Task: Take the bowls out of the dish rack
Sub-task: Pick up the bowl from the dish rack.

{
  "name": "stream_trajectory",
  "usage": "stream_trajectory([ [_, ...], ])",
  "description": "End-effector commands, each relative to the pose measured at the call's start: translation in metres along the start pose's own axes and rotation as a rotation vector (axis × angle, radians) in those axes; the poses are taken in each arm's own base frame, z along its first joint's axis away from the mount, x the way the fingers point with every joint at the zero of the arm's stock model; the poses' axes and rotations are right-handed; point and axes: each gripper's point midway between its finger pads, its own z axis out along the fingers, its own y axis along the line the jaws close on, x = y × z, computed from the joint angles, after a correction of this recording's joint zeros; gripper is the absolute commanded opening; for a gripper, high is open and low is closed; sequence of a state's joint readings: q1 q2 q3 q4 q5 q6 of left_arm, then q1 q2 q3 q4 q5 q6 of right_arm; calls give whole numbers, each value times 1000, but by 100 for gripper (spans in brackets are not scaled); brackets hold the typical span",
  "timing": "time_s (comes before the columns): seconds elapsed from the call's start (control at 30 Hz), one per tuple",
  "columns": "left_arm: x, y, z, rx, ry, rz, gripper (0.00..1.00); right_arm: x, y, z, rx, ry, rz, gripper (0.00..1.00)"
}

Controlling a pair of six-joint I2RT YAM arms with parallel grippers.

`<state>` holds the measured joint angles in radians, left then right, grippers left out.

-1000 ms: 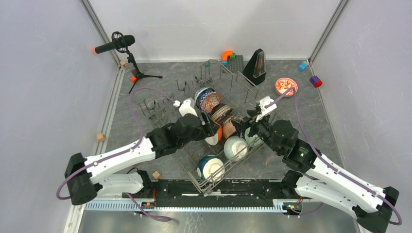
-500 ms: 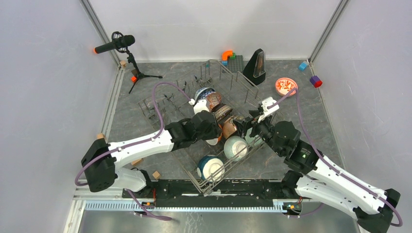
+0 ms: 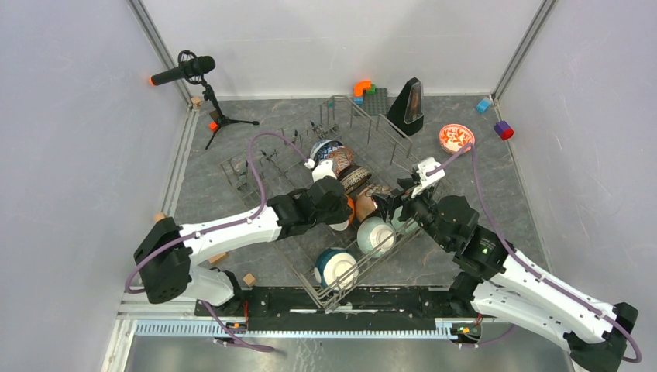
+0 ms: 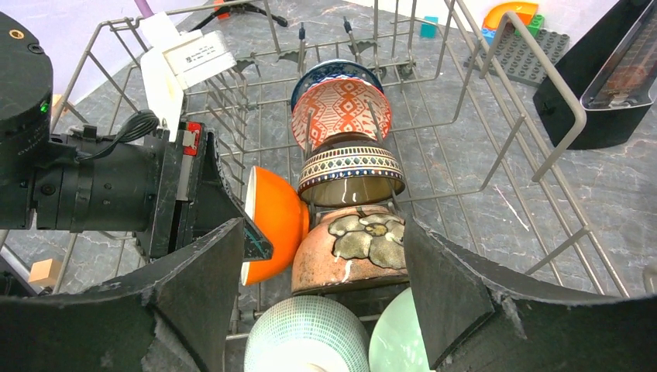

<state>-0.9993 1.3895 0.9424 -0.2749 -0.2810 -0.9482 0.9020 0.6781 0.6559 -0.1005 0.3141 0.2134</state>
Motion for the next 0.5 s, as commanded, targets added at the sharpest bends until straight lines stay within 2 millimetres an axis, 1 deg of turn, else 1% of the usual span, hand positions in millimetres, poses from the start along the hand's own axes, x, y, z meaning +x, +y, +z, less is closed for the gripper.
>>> stream_trajectory([
  [0.0,-20,-17,-8,75,-69,18,6,-11,2,-4,-10,-36,25,80],
  [0.03,-22,-17,-11,79,-75,19,2,-12,2,-4,-12,-38,26,80],
  [0.13,-30,-19,-23,104,-105,18,2,-16,4,-4,-21,-44,27,80],
  [0.23,-41,-24,-42,151,-145,18,2,-21,7,-5,-39,-51,30,80],
  [0.37,-63,-35,-77,243,-229,46,2,-38,15,-7,-75,-76,33,81],
  [0.47,-89,-46,-115,317,-325,104,2,-56,20,-11,-100,-110,34,81],
])
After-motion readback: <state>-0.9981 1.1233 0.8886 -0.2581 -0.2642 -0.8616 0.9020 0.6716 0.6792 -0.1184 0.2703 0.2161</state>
